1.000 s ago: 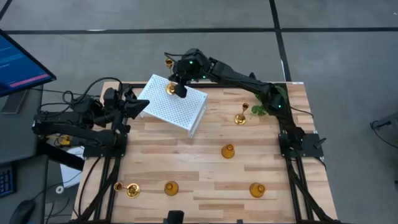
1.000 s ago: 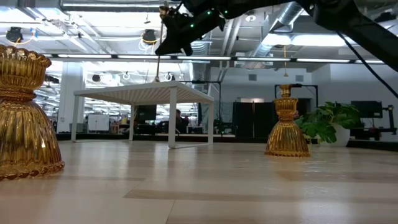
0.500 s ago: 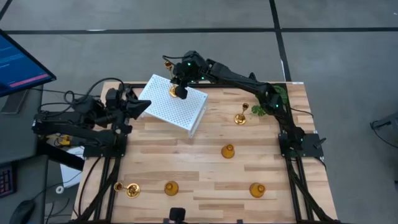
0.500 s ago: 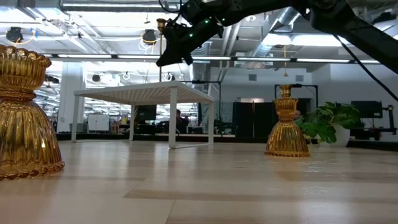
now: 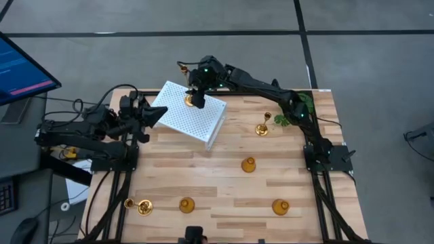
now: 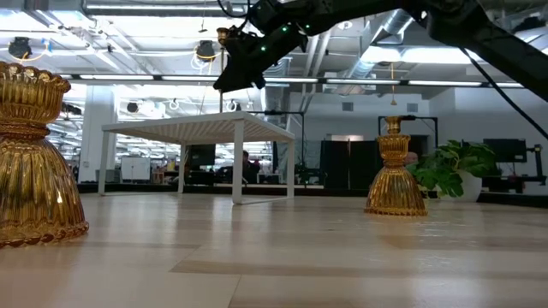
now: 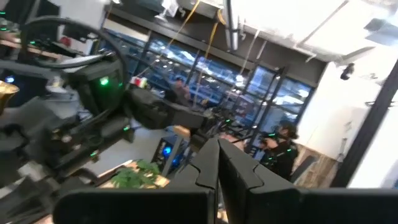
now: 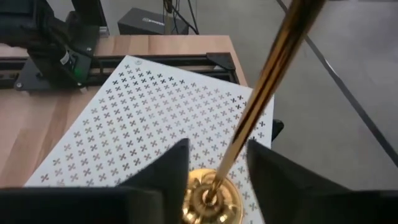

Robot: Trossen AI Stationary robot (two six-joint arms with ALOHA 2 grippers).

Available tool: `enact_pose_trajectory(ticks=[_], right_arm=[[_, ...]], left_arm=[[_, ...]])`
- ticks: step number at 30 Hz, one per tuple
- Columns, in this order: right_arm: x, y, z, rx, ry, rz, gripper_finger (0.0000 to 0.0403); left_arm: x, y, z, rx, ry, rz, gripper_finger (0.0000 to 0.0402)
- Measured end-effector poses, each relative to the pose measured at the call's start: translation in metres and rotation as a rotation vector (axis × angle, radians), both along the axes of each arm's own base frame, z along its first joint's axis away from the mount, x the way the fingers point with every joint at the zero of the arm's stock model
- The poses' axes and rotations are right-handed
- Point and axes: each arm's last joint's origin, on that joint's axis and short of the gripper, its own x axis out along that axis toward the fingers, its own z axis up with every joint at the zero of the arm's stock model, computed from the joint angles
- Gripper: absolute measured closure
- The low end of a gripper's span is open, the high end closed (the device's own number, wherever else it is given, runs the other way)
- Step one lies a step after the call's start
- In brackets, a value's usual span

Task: Pick & Place candle stick holders
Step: Put the bottom right gold candle holder on the shelf

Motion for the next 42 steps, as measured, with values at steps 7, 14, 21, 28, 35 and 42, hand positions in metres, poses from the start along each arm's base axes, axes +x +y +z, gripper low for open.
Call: enact_pose_trajectory(ticks=[7,14,21,28,35,42], right_arm=[[-0.015,0.003,0.023,-0.018,0.009,0.009,0.0141],[-0.087,0.025,0.091,-0.045,0.135,0.042,0.0144],[-0.189,0.072,0.172,-0.038,0.109,0.021,0.0144],[-0.285,0.136,0.227,-0.035,-0.049,-0.011,0.0145],[-0.359,0.179,0.251,-0.031,-0.213,-0.050,0.0145],[-0.381,0.194,0.255,-0.002,-0.264,-0.042,0.0145]], left_arm=[[0.013,-0.001,-0.007,0.051,0.099,0.010,0.0340],[0.032,0.002,-0.028,0.041,0.332,0.183,0.0251],[0.043,0.019,-0.046,0.073,0.546,0.416,0.0211],[0.055,0.057,-0.056,0.092,0.648,0.420,0.0201],[0.055,0.092,-0.060,0.186,0.698,0.391,0.0206],[0.058,0.108,-0.058,0.268,0.630,0.240,0.0201]])
